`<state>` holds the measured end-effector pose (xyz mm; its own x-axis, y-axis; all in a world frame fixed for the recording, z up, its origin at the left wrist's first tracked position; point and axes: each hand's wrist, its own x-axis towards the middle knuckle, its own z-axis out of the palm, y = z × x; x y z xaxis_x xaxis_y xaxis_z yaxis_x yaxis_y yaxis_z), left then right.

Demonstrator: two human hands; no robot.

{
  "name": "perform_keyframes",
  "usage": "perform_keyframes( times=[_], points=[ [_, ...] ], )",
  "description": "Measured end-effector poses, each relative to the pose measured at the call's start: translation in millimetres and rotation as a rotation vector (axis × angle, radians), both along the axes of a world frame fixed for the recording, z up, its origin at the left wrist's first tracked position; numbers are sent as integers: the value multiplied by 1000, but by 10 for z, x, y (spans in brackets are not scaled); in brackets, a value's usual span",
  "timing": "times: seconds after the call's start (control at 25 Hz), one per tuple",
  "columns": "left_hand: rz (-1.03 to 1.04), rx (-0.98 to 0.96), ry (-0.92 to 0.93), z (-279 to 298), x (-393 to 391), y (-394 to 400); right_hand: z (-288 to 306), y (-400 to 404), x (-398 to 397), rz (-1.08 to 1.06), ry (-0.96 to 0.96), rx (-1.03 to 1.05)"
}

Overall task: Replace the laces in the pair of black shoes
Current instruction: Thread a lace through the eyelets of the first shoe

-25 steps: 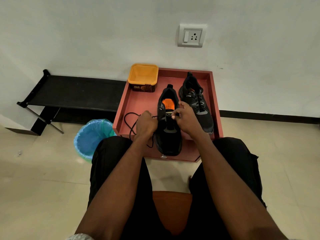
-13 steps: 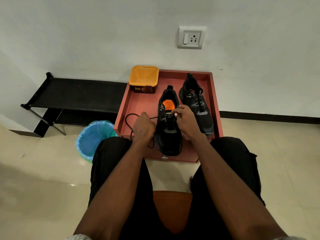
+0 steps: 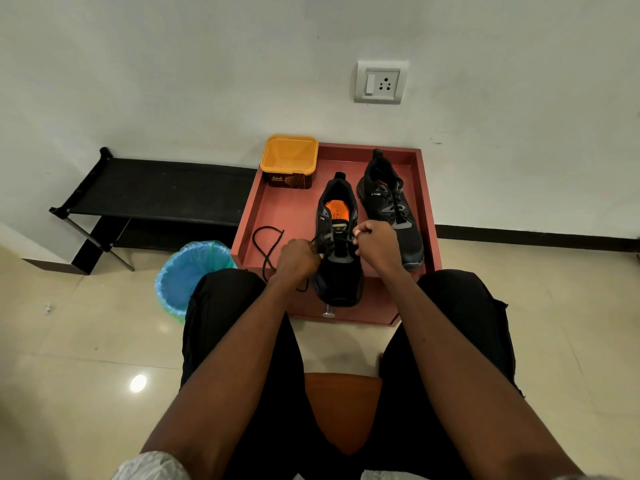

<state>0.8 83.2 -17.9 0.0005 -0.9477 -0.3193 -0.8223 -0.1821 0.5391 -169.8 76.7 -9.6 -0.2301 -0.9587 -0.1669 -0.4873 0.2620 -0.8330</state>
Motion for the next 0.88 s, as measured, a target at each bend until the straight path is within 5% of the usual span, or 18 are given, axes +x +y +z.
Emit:
perform_keyframes(
  times=[0.16,0.28,0.4,0.56,0.68,0.8,0.88],
  points=[
    [102,173,337,179,-15,1,165,180,100,101,-133,220],
    [-98,377,555,455,35,122,298,280,160,179,-271,388],
    [-262,523,568,610,153,177,383,273,136,150,-640,412],
    [95,261,459,530,202,71,532,182,-66,117,-1005,195],
    [337,-31,731,497,135,26,617,152,-188,161,-963,83],
    [104,-65,1053,535,47,27,655,143,-239,248,-871,94],
    [-48,1,1098,557,-8,49,662,137,-248,293,-825,127]
  ],
)
